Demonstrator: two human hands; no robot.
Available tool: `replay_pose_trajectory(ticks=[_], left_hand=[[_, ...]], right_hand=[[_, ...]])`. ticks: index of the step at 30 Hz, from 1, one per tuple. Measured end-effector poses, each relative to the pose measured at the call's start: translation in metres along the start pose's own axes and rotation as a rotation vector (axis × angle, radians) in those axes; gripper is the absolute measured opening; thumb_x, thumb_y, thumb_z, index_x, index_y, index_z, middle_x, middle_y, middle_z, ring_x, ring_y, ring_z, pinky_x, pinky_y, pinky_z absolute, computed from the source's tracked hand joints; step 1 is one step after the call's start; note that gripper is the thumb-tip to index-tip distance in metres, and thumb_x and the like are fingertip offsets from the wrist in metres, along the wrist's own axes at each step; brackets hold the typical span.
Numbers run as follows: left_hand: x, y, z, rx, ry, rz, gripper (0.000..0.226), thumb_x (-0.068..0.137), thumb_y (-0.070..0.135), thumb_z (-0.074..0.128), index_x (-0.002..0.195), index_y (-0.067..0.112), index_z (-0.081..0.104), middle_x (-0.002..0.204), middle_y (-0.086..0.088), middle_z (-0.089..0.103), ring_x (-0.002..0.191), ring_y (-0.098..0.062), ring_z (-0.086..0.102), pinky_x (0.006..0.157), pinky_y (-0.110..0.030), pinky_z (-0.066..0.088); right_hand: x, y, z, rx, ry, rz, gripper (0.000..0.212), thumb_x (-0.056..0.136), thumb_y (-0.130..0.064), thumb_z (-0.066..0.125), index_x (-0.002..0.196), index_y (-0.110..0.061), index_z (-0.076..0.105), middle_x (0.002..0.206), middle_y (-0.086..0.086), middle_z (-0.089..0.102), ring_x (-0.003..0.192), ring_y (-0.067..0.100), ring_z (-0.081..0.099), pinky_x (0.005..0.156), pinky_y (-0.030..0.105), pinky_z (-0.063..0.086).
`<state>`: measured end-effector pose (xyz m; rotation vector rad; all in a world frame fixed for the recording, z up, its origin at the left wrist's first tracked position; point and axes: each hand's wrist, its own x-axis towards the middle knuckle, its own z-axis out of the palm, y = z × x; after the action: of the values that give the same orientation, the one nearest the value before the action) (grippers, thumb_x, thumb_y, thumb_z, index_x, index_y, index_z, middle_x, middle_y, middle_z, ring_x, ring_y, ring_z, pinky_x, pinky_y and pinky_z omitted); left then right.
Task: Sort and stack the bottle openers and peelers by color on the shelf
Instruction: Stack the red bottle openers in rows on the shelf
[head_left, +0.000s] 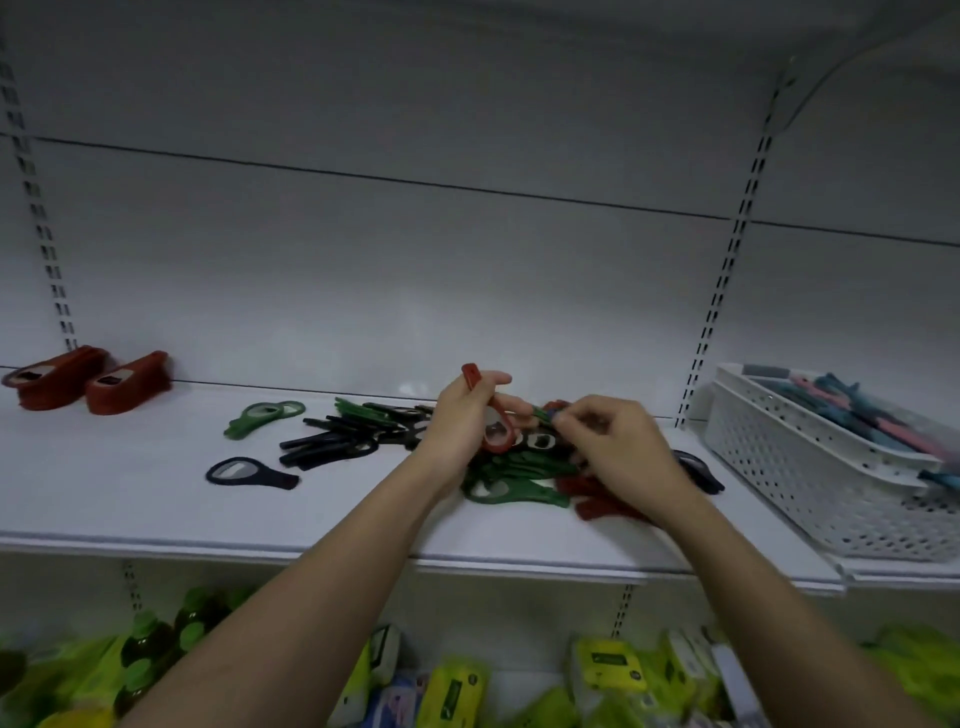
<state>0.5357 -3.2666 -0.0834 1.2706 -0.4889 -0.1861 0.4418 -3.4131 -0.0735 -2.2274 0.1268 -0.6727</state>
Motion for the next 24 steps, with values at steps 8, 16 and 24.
replay_pose_trajectory(ticks=[8,16,24], left_hand=[[0.090,-0.016,0.063,0.221,-0.008,0.027,0.015,0.107,0.015,0.029,0.118,0.011,0.038,0.080,-0.008,0.066,0.045,-0.018,0.057,0.039,-0.025,0.044],[0.108,-0.045,0.048,0.275,-0.083,0.071,0.020,0.104,0.015,0.045,0.120,0.010,0.056,0.081,-0.009,0.066,0.055,-0.023,0.060,0.040,-0.026,0.042],[0.103,-0.049,0.046,0.393,-0.165,0.062,0.021,0.106,0.018,0.042,0.120,0.013,0.056,0.095,-0.010,0.074,0.082,-0.020,0.068,0.049,-0.028,0.046]], right_hand=[[0.072,0.099,-0.051,-0.180,0.014,0.049,0.014,0.090,-0.016,0.064,0.080,-0.020,0.072,0.080,-0.004,0.071,0.069,0.007,0.062,0.067,0.026,0.050],[0.144,0.086,-0.029,-0.366,-0.290,-0.066,0.007,0.092,-0.022,0.063,0.090,-0.021,0.070,0.093,-0.003,0.068,0.086,0.014,0.061,0.078,0.029,0.047],[0.152,0.110,-0.007,-0.400,-0.237,-0.109,0.024,0.098,-0.022,0.050,0.110,-0.020,0.071,0.109,0.001,0.070,0.100,0.022,0.063,0.090,0.041,0.052]])
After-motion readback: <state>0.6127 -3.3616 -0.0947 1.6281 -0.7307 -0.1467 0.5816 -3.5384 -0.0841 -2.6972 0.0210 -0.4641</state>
